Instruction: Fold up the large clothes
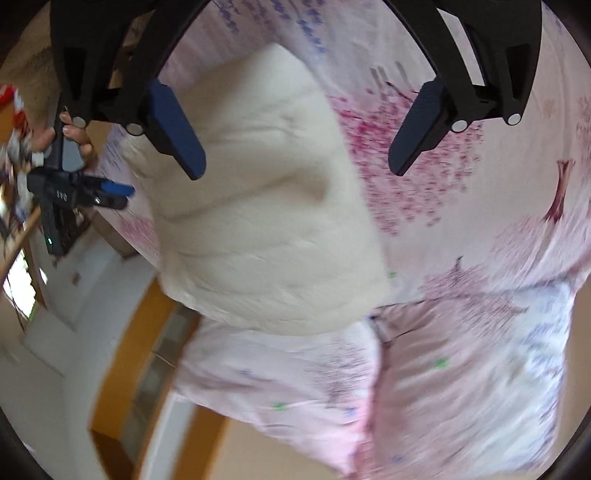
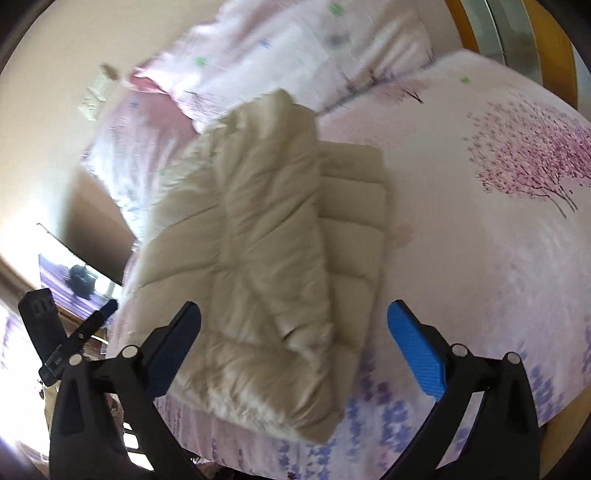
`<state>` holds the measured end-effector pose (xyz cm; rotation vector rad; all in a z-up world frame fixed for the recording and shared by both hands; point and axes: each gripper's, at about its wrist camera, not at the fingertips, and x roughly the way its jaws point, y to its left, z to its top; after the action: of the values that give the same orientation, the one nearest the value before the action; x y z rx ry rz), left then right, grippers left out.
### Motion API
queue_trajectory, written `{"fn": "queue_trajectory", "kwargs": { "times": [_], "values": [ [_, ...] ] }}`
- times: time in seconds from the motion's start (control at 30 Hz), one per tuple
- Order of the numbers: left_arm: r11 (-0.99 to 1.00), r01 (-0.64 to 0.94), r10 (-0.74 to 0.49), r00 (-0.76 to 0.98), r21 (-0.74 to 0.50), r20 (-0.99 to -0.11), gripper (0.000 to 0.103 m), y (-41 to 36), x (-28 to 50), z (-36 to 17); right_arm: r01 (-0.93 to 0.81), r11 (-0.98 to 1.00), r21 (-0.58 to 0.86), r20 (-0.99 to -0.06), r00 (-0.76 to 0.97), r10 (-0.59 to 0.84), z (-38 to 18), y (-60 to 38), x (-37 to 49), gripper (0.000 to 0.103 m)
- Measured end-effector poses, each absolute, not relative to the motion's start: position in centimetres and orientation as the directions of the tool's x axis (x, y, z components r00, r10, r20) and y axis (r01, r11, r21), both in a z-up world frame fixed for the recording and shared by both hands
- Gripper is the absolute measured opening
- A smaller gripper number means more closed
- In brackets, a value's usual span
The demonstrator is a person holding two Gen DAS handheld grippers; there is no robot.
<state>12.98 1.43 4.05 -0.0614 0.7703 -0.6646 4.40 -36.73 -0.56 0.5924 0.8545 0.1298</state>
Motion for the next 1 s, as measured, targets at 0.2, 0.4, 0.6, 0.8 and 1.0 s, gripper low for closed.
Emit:
{"fn": "queue_trajectory", "kwargs": {
  "times": [0.2, 0.4, 0.6, 0.8, 1.0],
  "values": [
    [0.773, 0.488, -0.619, 0.438, -0.406, -0.652, 0.101, 1.6, 16.7, 2.3, 0.153, 0.757, 0.635, -0.686, 0.562, 0.461, -1.8, -39.2, 9.0, 0.101],
    [0.715, 0.448, -0.69, 0.331, -0.537, -0.644, 0.101, 0.7, 19.1, 0.3, 0.184, 0.674, 0.716, -0.654, 0.516, 0.553, -4.1, -41.0, 11.7, 0.101],
    [0.66, 0.428, -0.744, 0.261, -0.617, -0.615, 0.101, -0.5, 21.1, -0.7, 0.138, 0.604, 0.785, -0.587, 0.478, 0.653, -5.2, -41.3, 13.5, 0.101],
    [0.657, 0.45, -0.743, 0.245, -0.605, -0.623, 0.101, -2.1, 22.0, -0.9, 0.077, 0.617, 0.783, -0.584, 0.429, 0.689, -5.2, -40.3, 14.9, 0.101],
    [0.686, 0.489, -0.707, 0.271, -0.54, -0.653, 0.101, -3.4, 21.8, -0.6, 0.029, 0.619, 0.785, -0.574, 0.41, 0.709, -5.1, -39.3, 15.1, 0.101]
  ]
}}
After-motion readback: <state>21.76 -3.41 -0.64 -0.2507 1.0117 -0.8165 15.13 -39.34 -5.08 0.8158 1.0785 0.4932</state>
